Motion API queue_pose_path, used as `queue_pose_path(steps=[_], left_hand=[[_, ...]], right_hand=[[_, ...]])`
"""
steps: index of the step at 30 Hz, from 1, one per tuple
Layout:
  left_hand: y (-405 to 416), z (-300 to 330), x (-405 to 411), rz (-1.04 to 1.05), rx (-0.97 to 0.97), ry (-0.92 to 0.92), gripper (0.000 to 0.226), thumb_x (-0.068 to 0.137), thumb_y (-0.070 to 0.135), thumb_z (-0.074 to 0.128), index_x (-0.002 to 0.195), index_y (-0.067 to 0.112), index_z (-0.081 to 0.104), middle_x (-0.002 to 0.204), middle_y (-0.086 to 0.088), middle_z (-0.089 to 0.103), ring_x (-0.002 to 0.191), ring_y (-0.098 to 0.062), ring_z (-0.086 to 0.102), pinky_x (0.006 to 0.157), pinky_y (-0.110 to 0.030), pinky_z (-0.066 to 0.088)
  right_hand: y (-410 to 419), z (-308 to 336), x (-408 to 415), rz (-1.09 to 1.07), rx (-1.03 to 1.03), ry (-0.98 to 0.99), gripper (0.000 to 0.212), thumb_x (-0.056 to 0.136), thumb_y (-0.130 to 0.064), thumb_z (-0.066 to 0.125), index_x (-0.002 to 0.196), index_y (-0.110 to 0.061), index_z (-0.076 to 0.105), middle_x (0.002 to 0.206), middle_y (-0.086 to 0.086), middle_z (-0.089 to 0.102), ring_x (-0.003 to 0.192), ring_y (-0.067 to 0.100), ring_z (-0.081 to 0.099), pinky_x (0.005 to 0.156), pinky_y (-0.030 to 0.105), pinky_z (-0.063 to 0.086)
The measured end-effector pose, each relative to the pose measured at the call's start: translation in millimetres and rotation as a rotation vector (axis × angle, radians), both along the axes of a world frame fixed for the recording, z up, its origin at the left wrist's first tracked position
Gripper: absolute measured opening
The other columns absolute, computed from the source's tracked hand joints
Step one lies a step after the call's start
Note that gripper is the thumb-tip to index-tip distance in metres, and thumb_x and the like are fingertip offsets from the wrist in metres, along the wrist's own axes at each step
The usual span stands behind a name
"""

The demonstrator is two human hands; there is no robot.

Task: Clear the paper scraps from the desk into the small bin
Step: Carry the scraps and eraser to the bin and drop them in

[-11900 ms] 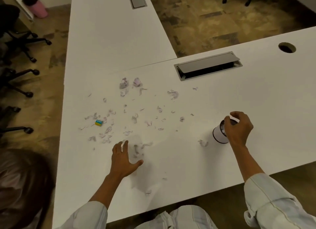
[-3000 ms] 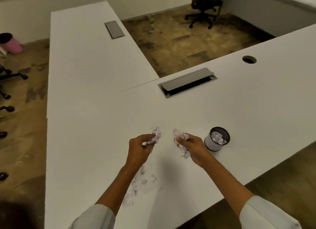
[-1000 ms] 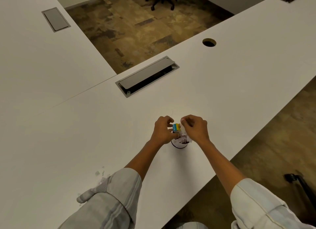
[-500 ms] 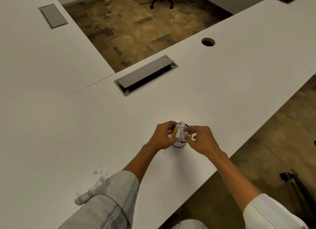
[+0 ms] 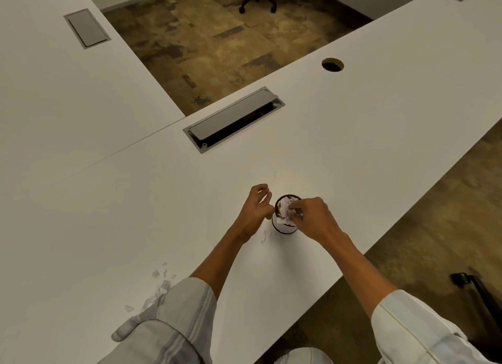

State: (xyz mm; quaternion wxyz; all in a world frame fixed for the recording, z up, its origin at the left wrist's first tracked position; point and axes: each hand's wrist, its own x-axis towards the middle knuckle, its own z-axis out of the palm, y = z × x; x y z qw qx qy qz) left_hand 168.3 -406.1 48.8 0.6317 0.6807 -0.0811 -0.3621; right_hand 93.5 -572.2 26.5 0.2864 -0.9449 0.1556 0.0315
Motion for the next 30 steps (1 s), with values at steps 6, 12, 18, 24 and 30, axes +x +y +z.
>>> queue_pose_path(steps=[6,12,18,24,30], left_hand=[[4.5,-3.9,3.8,-0.047,0.0,0.133,0.057,0.078,0.024,0.054,0.131,0.013,0.039,0.136,-0.019,0.052,0.125,-0.032,0.053,0.109,-0.047,0.042],[-5.7,3.8,5.2,-0.134,-0.002,0.271,0.083,0.068,0.04,0.051,0.143,0.014,0.026,0.137,-0.021,0.046,0.13,-0.037,0.047,0.115,-0.047,0.035],[-3.6,3.0,14.3,0.028,-0.039,0.228,0.07,0.072,0.032,0.043,0.138,0.009,0.035,0.14,-0.025,0.047,0.128,-0.035,0.05,0.112,-0.047,0.039],[5.4,-1.5,17.1,0.046,-0.003,0.208,0.065,0.071,0.028,0.042,0.133,0.009,0.04,0.134,-0.022,0.053,0.124,-0.031,0.055,0.11,-0.045,0.042],[13.2,7.6,18.4,0.056,0.012,0.216,0.066,0.069,0.025,0.044,0.134,0.009,0.041,0.133,-0.02,0.054,0.124,-0.03,0.055,0.111,-0.046,0.041]], right_hand=[[-15.1,21.1,-0.9,-0.177,0.1,-0.232,0.008,0.079,-0.013,0.072,0.087,-0.014,0.074,0.08,-0.001,0.075,0.07,0.011,0.071,0.068,0.034,0.062],[4.0,19.0,-23.7,0.023,-0.09,-0.038,0.019,0.087,-0.021,0.06,0.102,-0.02,0.072,0.093,0.0,0.076,0.084,0.023,0.07,0.07,0.037,0.058],[23.8,9.2,-9.7,0.309,-0.344,0.3,0.043,0.097,-0.038,0.037,0.131,-0.017,0.051,0.144,0.006,0.052,0.11,0.033,0.063,0.078,0.041,0.05],[24.4,7.4,20.0,0.386,-0.399,0.6,0.059,0.096,-0.055,0.031,0.118,-0.009,0.06,0.131,0.011,0.06,0.113,0.031,0.059,0.087,0.039,0.043],[-3.4,48.6,37.0,0.176,-0.102,0.482,0.03,0.087,-0.038,0.044,0.078,-0.022,0.067,0.084,0.002,0.066,0.085,0.028,0.061,0.066,0.032,0.044]])
